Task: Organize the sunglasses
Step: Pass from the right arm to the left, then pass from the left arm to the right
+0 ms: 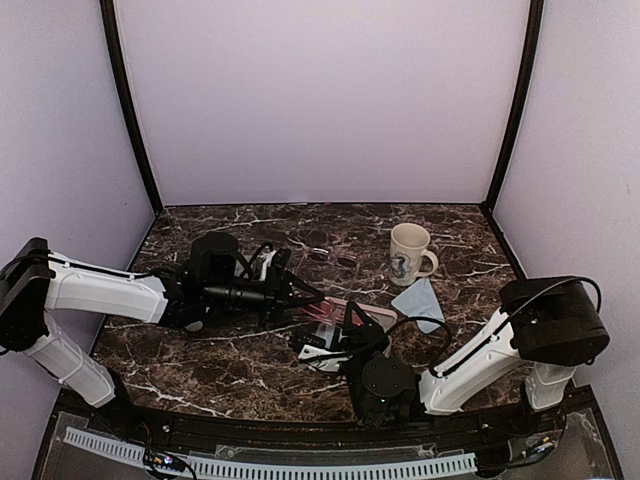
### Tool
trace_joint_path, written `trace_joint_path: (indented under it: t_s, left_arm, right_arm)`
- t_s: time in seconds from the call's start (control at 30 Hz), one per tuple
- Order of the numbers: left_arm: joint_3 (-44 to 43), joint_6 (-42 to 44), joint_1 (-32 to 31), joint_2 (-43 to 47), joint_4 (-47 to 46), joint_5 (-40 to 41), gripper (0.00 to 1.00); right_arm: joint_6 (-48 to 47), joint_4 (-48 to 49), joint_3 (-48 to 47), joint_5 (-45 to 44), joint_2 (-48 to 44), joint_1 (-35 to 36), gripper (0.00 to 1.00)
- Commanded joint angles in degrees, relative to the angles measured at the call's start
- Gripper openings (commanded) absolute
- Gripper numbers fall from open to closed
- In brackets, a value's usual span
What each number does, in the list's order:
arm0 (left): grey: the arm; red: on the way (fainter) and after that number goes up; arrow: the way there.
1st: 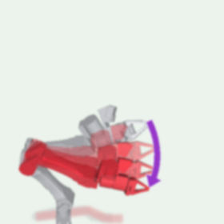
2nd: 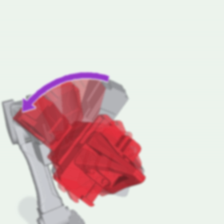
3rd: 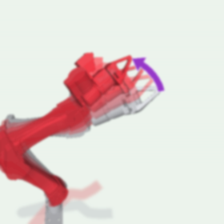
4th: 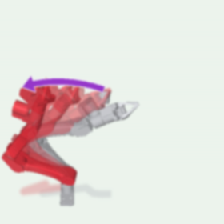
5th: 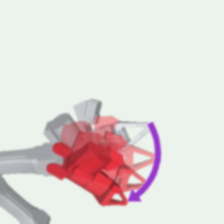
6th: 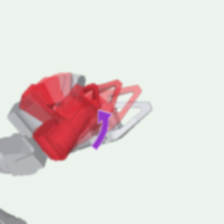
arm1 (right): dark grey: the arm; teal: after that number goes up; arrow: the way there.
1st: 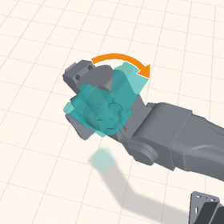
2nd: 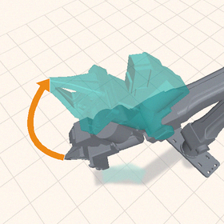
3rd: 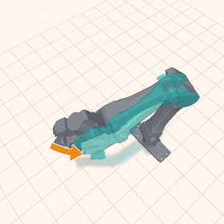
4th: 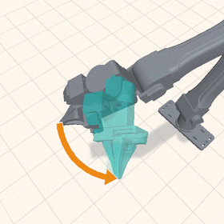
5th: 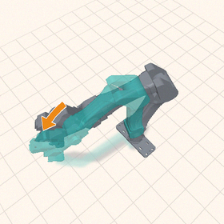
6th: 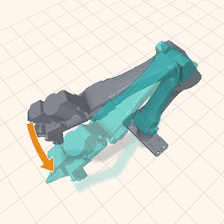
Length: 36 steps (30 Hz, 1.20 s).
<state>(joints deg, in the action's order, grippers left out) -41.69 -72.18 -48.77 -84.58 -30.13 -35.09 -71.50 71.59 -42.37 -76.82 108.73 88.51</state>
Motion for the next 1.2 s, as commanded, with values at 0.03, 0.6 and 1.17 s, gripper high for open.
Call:
trace_joint_path:
  t_s: [0.03,0.6,1.17]
  left_arm:
    - [1.34,-1.51,-0.36,1.16,-3.27,-0.12,0.31]
    - [2.84,-2.06,0.15,2.05,-5.84,2.81,0.29]
    - [0.96,5.4,1.75,-0.22,-3.71,6.01,0.27]
  right_arm:
    - [-0.57,3.86,0.52,-0.94,0.55,0.62,0.41]
    - [5.23,-0.13,0.59,-0.39,0.77,1.78,0.7]
    - [43.91,-43.32,-5.66,7.56,-10.54,3.99,0.77]
